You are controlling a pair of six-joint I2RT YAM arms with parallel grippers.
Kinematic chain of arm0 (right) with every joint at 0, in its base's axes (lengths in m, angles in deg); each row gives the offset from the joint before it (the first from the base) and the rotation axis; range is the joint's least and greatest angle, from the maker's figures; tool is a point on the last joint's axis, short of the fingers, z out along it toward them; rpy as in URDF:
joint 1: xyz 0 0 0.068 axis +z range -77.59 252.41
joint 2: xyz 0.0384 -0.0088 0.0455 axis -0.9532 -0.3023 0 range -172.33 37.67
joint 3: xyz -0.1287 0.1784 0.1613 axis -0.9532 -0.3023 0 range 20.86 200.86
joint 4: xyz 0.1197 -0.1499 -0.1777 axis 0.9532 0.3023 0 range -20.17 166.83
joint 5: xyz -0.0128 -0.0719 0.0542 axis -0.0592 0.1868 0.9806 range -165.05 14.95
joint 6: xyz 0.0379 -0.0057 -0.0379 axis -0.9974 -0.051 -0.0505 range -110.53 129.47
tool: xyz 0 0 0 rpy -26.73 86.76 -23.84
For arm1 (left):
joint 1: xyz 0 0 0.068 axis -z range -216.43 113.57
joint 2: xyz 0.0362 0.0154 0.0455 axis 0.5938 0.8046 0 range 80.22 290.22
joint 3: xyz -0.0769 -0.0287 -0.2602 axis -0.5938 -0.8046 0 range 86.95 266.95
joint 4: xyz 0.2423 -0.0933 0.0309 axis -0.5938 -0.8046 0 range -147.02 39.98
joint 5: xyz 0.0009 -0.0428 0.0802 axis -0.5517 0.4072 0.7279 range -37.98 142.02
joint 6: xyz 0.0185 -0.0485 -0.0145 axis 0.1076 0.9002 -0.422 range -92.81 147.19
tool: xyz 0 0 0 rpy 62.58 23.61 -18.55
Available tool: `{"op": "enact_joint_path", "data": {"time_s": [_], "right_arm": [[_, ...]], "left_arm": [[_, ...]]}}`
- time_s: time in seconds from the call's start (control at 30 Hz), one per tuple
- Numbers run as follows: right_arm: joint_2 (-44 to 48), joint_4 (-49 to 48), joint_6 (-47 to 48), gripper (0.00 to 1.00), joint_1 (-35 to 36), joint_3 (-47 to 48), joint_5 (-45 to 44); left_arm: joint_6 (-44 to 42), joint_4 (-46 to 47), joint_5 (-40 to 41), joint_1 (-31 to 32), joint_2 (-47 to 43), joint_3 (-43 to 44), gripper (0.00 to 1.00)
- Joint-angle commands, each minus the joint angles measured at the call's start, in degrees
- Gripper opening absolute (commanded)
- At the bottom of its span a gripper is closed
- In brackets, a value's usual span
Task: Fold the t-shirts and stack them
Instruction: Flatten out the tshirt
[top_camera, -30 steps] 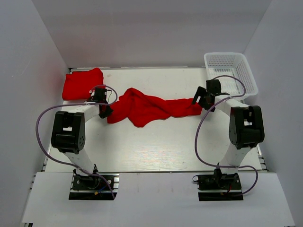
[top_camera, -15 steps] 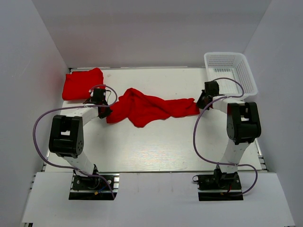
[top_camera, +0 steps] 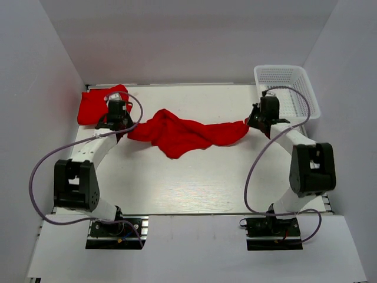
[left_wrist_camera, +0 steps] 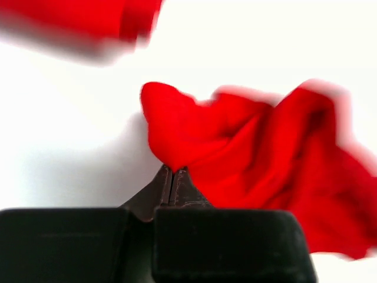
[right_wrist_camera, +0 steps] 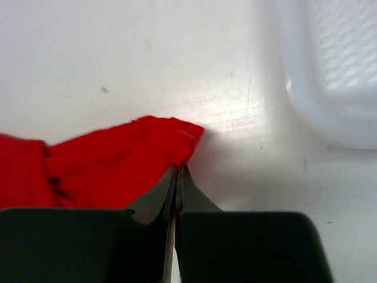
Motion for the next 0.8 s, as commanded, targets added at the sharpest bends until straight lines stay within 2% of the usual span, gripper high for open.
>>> {"op": "enact_joint_path", "data": {"time_s": [0.0, 0.2, 0.3, 0.33, 0.5, 0.57, 0.77], "right_arm": [[11.39, -5.81, 4.82, 0.0, -0.08, 3.98, -2.83], [23.6, -5.72, 10.18, 0.0, -0.61, 9.61, -14.94], [27.75, -5.99, 13.78, 0.0, -1.05, 12.16, -17.86], [29.07, -5.72, 14.66, 0.0, -1.31, 14.43, -21.61], [33.29, -6.07, 22.99, 0.0, -2.19, 18.49, -29.2], [35.75, -6.34, 25.56, 0.0, -2.72, 20.25, -31.65], [41.89, -6.6, 31.18, 0.0, -2.72, 24.03, -34.3]], "left_arm": [[-2.81, 0.74, 5.96, -0.07, -8.4, 8.42, 0.0], [-8.94, -0.41, 15.37, -0.07, -19.1, 17.14, 0.0], [-11.86, -0.41, 19.41, -0.07, -22.55, 21.62, 0.0], [-13.69, -1.1, 22.55, -0.07, -24.21, 22.85, 0.0], [-21.17, -1.73, 30.65, -0.07, -29.4, 28.83, 0.0], [-24.5, -0.33, 32.33, -0.07, -31.25, 29.97, 0.0], [-27.24, 0.21, 32.95, 0.46, -36.79, 32.7, 0.0]]}}
